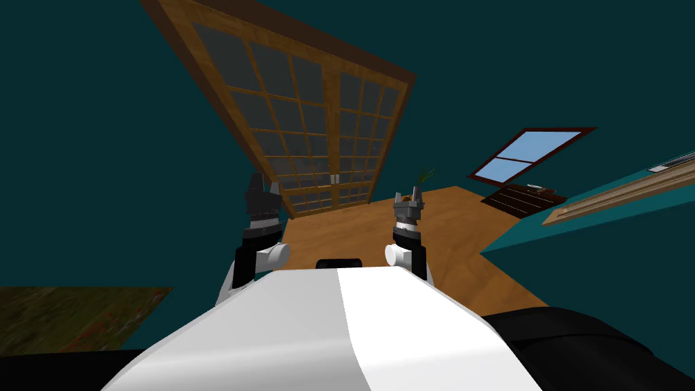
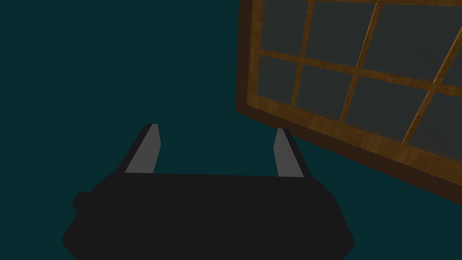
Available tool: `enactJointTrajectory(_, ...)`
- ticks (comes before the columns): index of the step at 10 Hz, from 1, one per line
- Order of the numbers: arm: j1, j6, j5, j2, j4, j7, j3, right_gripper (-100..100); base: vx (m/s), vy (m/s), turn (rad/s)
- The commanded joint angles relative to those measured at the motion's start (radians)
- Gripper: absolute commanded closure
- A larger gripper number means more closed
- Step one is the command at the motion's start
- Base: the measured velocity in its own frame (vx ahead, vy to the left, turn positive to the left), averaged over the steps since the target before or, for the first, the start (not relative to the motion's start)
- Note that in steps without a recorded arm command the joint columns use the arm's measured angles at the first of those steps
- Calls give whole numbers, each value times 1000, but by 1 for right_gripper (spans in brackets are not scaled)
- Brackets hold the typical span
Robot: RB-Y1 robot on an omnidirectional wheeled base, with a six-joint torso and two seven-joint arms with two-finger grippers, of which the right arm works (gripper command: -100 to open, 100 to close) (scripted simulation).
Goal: Pull the door open
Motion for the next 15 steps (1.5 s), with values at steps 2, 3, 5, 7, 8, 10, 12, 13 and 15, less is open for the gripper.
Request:
enactJointTrajectory(2, -14, -17, 20, -22, 55, 47, -10, -100, 97, 39, 42)
enactJointTrajectory(3, -20, -24, 27, -30, 76, 65, -14, -100, 136, 42, 33)
enactJointTrajectory(5, -31, -38, 42, -43, 120, 102, -22, -100, 108, 27, 34)
enactJointTrajectory(7, -44, -52, 59, -56, 167, 143, -31, -100, 121, 36, 39)
enactJointTrajectory(8, -49, -58, 66, -60, 185, 159, -35, -100, 125, 33, 38)
enactJointTrajectory(10, -59, -70, 79, -69, 223, 191, -42, -100, 106, 34, 28)
enactJointTrajectory(12, -69, -82, 93, -77, 262, 225, -49, -100, 89, 17, 36)
enactJointTrajectory(13, -75, -89, 100, -81, 284, 243, -53, -100, 80, 26, 34)
enactJointTrajectory(15, -87, -103, 116, -89, 327, 281, -61, -100, 100, 42, 35)
